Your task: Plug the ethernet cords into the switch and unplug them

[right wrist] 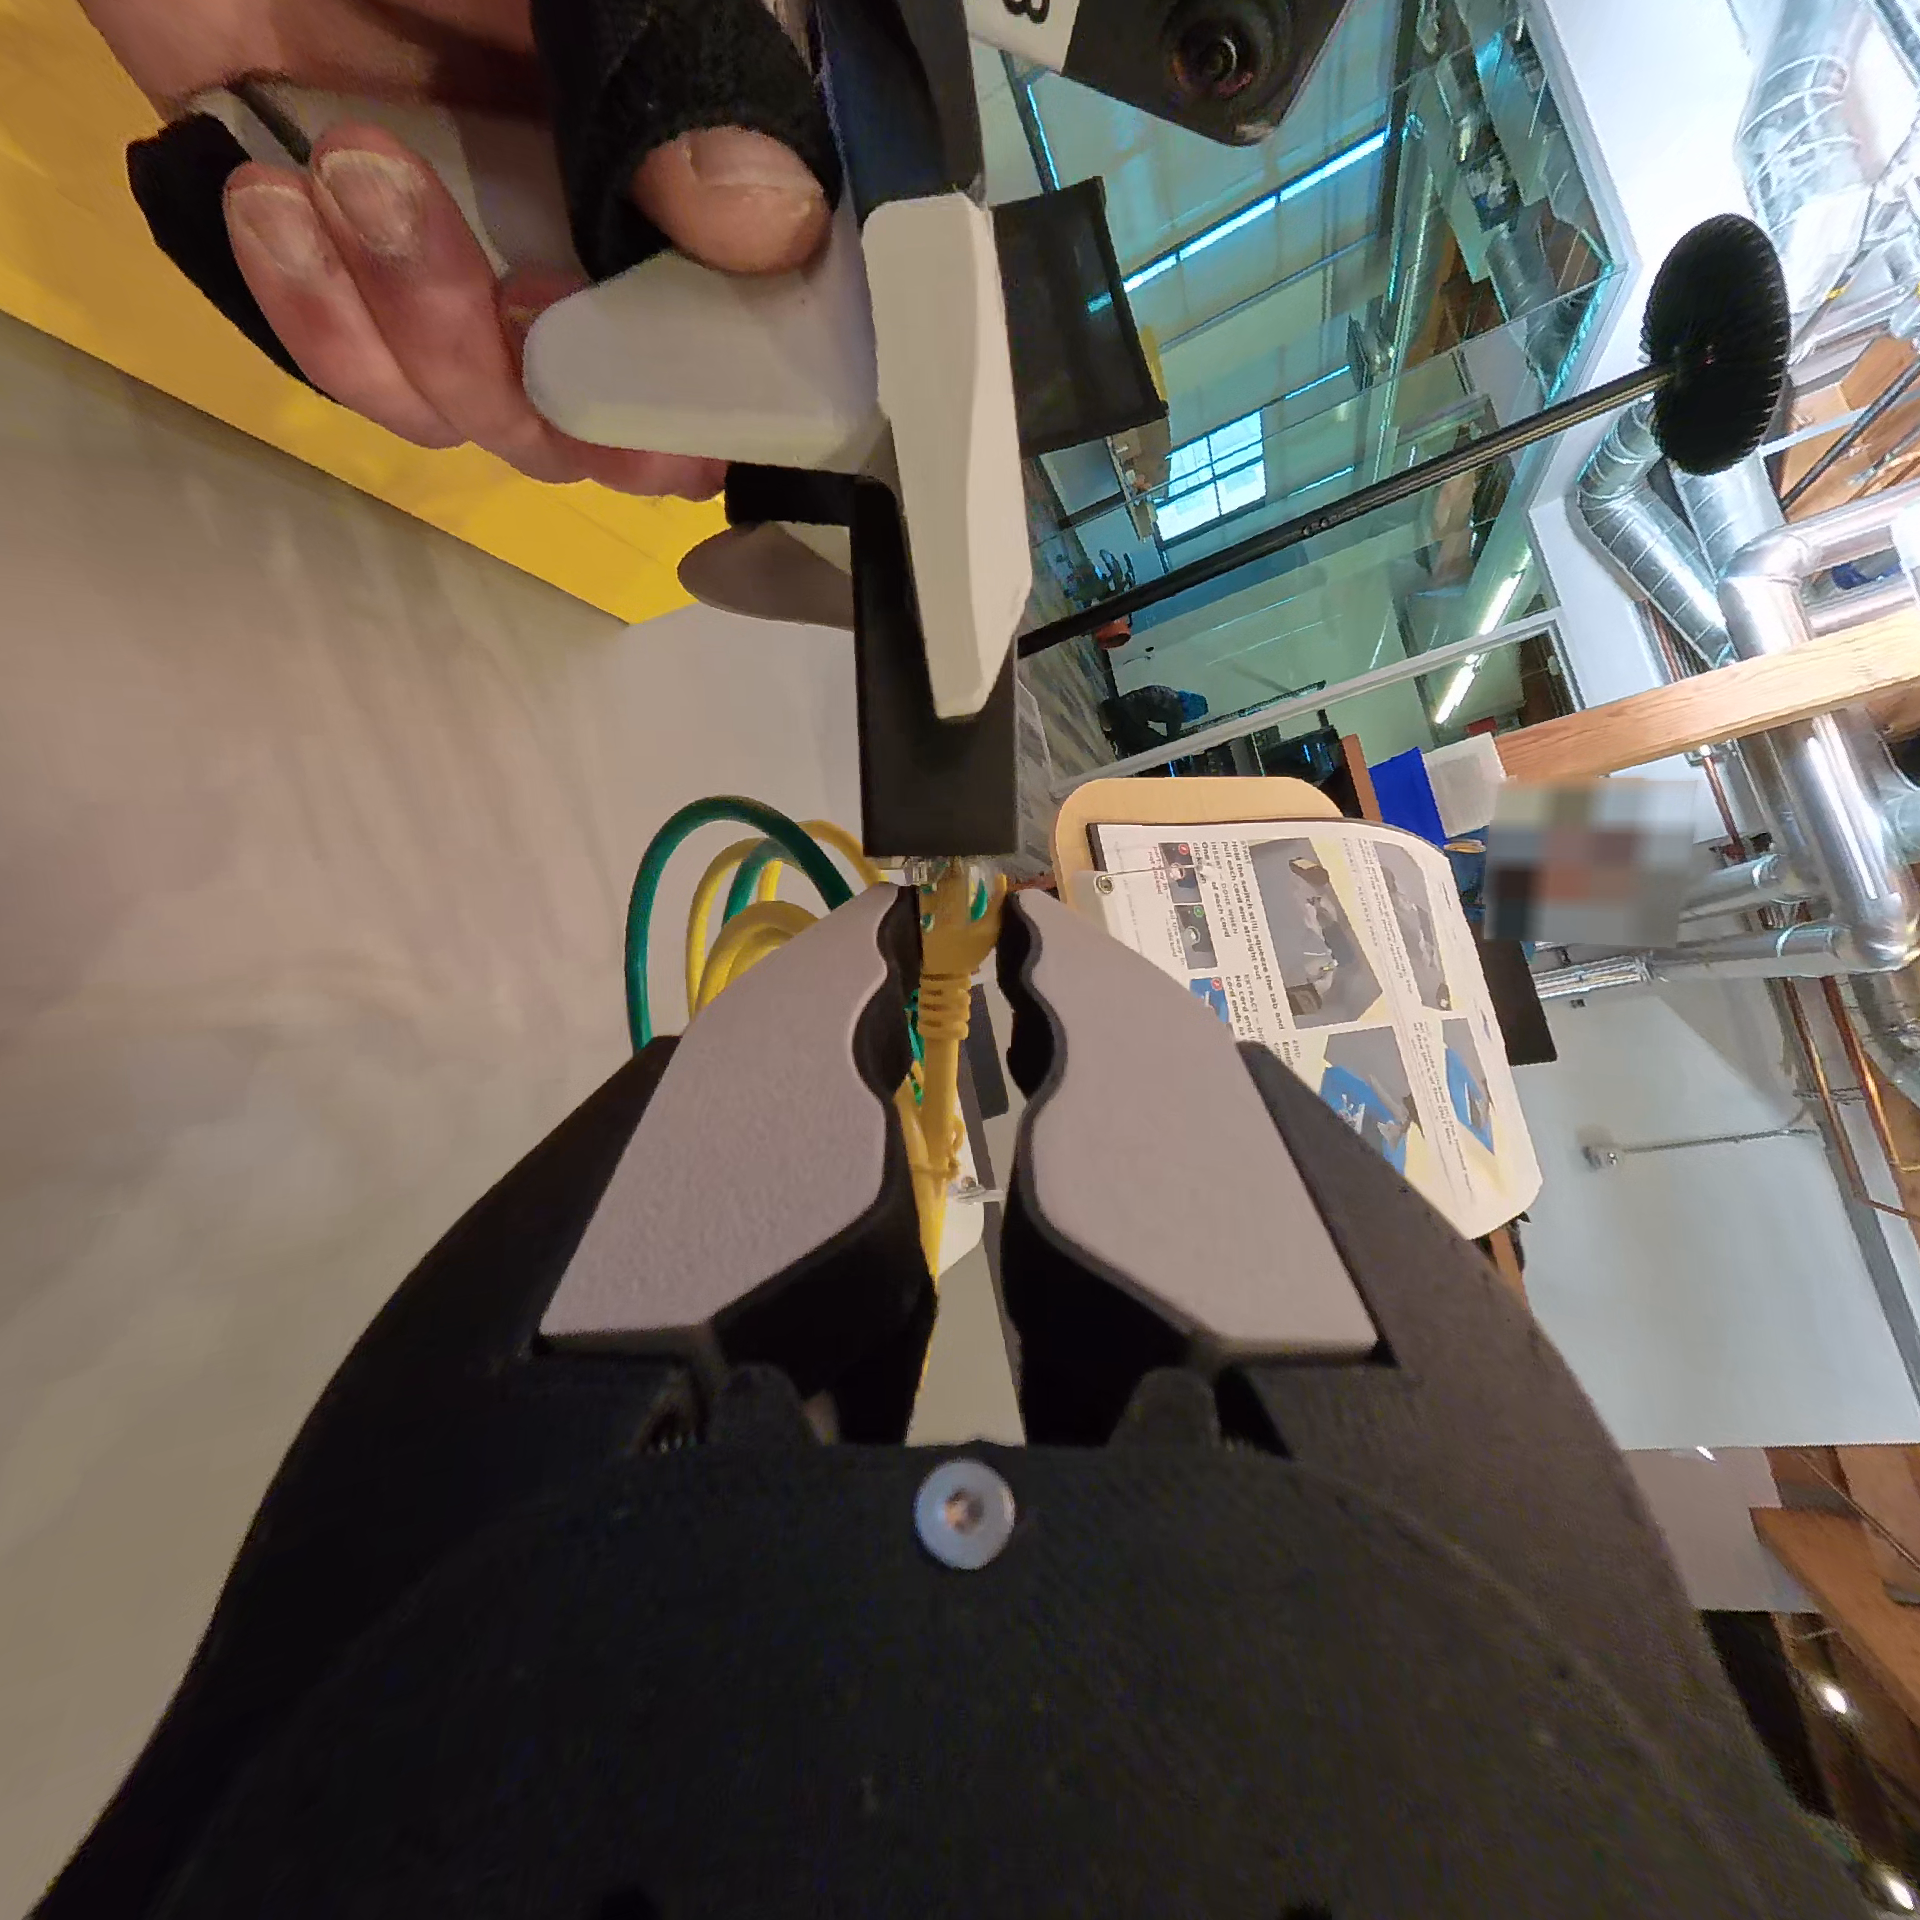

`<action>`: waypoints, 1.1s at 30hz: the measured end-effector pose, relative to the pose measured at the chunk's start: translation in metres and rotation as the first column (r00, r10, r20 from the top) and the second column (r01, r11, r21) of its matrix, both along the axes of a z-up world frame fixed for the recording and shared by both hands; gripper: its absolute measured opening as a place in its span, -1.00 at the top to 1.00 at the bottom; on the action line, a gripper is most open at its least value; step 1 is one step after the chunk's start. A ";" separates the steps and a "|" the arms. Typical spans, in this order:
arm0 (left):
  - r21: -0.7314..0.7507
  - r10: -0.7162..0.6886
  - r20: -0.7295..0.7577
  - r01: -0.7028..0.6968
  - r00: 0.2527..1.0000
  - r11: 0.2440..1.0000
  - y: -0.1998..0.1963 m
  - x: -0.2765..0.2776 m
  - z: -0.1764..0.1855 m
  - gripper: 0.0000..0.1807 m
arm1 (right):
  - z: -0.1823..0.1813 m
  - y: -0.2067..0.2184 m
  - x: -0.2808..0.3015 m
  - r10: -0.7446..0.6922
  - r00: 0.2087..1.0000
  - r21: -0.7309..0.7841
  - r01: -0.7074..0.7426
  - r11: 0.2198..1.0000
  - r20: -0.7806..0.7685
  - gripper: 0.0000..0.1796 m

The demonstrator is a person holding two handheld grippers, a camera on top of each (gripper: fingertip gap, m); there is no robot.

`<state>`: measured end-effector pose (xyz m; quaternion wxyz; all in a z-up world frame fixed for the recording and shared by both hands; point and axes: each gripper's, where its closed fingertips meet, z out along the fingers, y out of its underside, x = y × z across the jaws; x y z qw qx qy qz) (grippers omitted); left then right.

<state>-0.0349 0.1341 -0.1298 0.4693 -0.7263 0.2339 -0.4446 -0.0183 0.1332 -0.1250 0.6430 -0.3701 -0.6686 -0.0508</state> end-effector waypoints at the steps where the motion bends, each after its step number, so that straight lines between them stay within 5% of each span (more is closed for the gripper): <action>1: 0.000 0.007 0.002 -0.007 1.000 1.000 0.001 0.000 0.001 -0.18 | 0.000 0.000 0.000 0.002 1.000 -0.005 -0.002 1.000 -0.003 0.85; 19: -0.043 0.066 0.128 -0.061 0.990 0.997 0.004 -0.001 0.005 -0.15 | -0.006 -0.006 -0.001 0.043 0.999 -0.073 -0.043 0.996 0.007 0.84; 33: -0.071 0.048 0.144 -0.038 0.988 0.997 0.001 0.007 0.002 -0.15 | -0.005 -0.006 0.009 0.048 0.973 -0.067 -0.034 0.997 0.225 0.85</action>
